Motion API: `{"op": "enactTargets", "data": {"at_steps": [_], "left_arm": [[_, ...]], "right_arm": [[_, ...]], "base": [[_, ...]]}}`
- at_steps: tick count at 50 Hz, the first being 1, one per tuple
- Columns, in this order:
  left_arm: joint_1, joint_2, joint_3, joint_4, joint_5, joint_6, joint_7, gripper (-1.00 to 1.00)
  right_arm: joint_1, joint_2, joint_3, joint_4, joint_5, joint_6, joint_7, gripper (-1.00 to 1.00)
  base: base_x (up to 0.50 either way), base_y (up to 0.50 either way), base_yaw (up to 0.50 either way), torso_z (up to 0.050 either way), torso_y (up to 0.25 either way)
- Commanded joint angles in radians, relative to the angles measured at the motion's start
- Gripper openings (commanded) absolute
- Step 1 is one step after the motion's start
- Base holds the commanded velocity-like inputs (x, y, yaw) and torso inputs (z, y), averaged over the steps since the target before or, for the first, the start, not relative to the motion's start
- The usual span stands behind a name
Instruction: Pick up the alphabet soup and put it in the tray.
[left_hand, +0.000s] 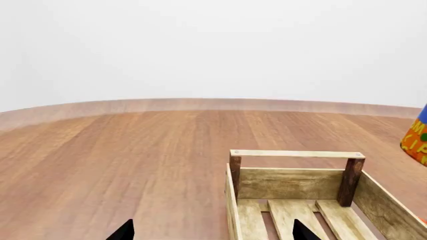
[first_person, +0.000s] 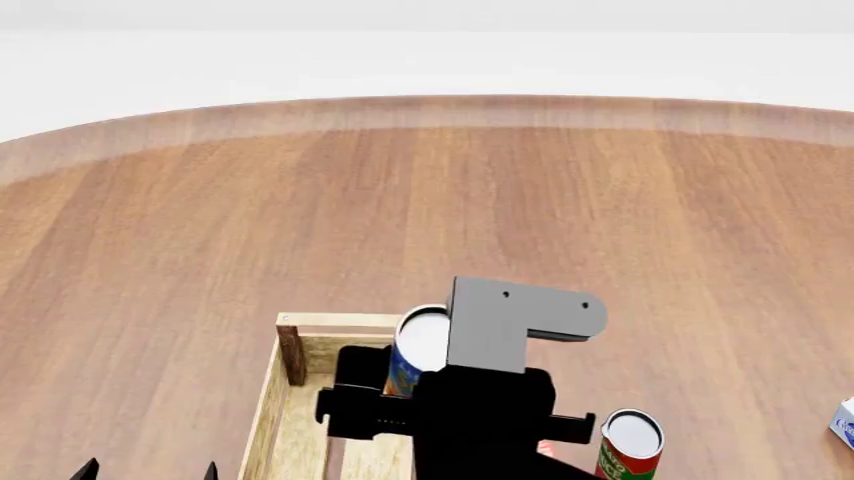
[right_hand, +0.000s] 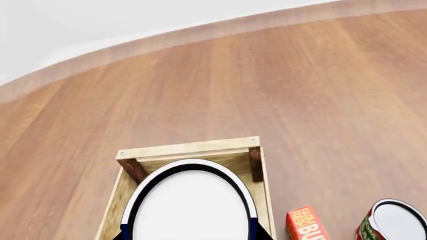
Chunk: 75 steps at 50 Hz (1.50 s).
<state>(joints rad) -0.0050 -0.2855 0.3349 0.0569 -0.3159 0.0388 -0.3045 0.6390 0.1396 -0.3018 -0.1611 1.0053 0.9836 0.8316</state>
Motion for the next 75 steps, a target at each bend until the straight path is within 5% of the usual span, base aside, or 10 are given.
{"op": "enactTargets", "data": {"at_steps": [1,27,60,65,75], "left_arm": [[0.000,-0.003,0.004,0.001,-0.002,0.001,-0.003,1.00],[-0.002,-0.008,0.012,0.001,-0.004,0.007,-0.009,1.00],[-0.001,-0.017,0.018,0.009,-0.013,0.010,-0.018,1.00],[-0.001,-0.017,0.019,0.009,-0.013,0.011,-0.019,1.00],[-0.003,-0.020,0.020,0.009,-0.016,0.012,-0.022,1.00]], "right_arm": [[0.007,0.001,-0.001,-0.018,0.001,-0.005,-0.009,-1.00],[0.060,0.010,-0.010,0.012,0.030,0.001,-0.010,-1.00],[0.429,-0.131,-0.189,0.840,-0.091,-0.141,-0.376,-1.00],[0.485,-0.138,-0.321,1.000,-0.009,-0.246,-0.412,-1.00],[0.587,-0.139,-0.805,1.219,0.408,-0.464,-0.465,-1.00]], "base": [[0.00,0.00,0.00,0.000,0.000],[0.00,0.00,0.00,0.000,0.000],[0.00,0.00,0.00,0.000,0.001],[0.00,0.00,0.00,0.002,0.002],[0.00,0.00,0.00,0.000,0.000]]}}
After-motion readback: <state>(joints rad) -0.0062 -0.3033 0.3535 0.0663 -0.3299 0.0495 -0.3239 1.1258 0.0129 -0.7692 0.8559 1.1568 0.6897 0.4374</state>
